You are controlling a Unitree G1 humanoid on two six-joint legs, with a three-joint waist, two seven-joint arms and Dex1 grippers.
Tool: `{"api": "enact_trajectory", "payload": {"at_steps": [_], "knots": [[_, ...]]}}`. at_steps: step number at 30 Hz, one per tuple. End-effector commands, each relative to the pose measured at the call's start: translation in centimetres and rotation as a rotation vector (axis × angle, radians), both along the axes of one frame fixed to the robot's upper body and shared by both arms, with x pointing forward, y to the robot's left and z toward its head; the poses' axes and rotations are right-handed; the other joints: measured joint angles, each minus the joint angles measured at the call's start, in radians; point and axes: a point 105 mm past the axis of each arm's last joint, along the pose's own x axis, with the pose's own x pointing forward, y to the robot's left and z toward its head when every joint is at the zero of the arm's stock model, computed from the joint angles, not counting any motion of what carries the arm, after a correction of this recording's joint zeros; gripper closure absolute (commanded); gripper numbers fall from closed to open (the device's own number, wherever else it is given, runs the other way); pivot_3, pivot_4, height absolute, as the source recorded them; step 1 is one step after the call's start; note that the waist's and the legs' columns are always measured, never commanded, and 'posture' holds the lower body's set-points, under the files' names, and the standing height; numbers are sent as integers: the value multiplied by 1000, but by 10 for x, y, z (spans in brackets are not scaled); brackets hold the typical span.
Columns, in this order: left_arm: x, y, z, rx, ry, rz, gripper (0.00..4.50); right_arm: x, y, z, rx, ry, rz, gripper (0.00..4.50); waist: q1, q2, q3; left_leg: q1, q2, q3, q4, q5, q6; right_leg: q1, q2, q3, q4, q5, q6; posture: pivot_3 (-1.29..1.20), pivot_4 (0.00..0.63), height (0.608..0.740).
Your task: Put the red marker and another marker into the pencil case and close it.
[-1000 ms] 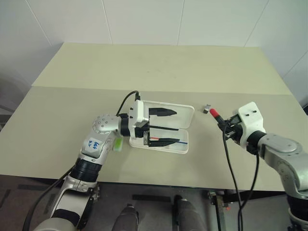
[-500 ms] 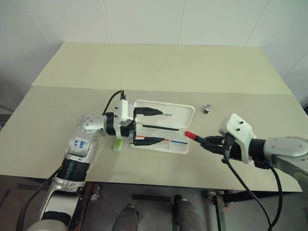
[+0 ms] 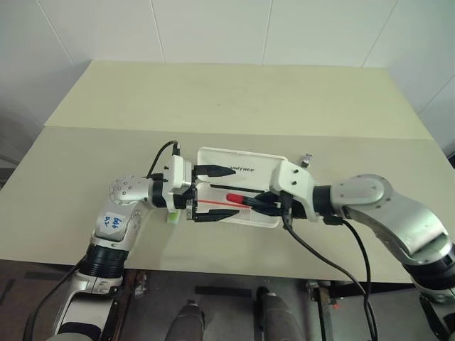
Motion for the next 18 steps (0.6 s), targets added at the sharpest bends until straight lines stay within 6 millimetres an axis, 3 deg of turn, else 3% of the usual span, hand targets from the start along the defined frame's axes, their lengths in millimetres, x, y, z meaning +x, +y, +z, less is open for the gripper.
{"api": "enact_trajectory", "payload": {"at_steps": [1, 18], "knots": [[-7, 3, 9, -15, -25, -7, 0, 4, 8, 3, -8, -45, 44, 3917, 0, 0, 0, -1, 0, 0, 0, 0, 0, -2, 0, 0, 1, 2, 3, 0, 150, 740], [-6, 0, 11, -14, -25, 12, 0, 33, 30, 3, -20, -125, 79, 3917, -7, 0, 0, -1, 0, 0, 1, 0, 0, -4, 0, 0, 7, 2, 4, 0, 150, 740]]}}
